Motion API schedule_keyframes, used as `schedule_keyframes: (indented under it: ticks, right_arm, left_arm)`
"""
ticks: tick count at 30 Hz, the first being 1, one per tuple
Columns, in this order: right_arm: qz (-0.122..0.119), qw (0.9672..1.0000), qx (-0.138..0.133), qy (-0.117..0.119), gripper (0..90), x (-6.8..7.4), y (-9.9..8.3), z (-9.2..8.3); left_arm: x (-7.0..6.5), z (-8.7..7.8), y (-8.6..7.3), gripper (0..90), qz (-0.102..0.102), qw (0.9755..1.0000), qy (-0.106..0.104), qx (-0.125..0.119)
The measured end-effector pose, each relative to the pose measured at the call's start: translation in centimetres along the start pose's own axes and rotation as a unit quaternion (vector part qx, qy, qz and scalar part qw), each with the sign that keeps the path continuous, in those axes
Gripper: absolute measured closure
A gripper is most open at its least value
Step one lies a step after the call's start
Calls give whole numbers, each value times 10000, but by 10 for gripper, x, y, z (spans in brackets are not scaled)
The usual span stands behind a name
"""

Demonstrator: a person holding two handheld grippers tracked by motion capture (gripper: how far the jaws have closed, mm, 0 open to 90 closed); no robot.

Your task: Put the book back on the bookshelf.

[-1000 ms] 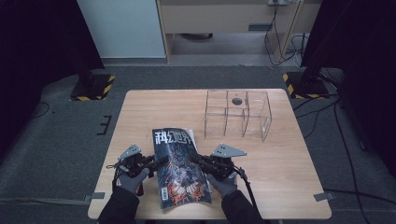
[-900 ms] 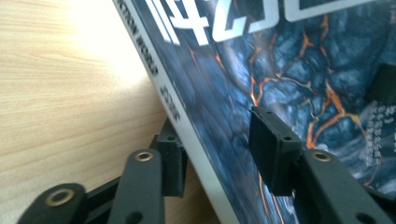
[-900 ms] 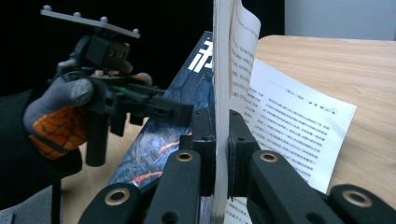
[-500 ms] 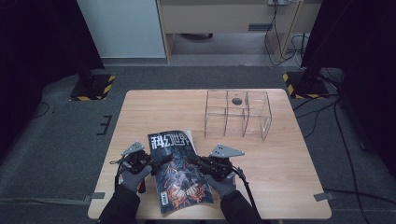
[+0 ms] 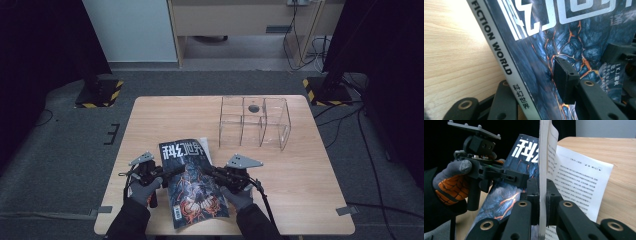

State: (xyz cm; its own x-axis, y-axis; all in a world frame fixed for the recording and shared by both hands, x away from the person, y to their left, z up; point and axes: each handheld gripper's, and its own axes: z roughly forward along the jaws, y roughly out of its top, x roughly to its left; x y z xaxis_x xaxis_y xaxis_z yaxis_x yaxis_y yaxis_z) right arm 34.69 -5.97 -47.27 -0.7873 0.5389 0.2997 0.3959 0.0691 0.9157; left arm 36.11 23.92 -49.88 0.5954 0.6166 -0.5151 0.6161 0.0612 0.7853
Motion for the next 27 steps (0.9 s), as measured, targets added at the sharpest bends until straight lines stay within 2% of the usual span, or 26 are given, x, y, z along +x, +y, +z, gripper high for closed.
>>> schedule_keyframes:
  ticks: [1, 5, 9, 14, 19, 27]
  right_arm:
    - [-2, 10000, 2, -10, 851, 0, 0, 0]
    - [-3, 10000, 20, -25, 851, 0, 0, 0]
    - [35, 10000, 12, -57, 851, -2, -1, -1]
    - [98, 9998, -22, -142, 851, -5, -1, -4]
    - [113, 9998, -32, -184, 851, -5, -1, -5]
    - [206, 9993, 5, -299, 838, -11, -2, -6]
  left_arm:
    - [1, 0, 0, 635, -65, 10000, -36, 11]
    - [0, 1, -1, 646, 92, 9998, -32, 156]
    - [-3, -1, 1, 682, 165, 9997, -94, 176]
    - [-7, -4, 4, 729, 131, 9997, -150, 165]
    - [-14, -7, 7, 747, 258, 9994, -22, 248]
    - [-23, -10, 14, 782, 356, 9990, -52, 278]
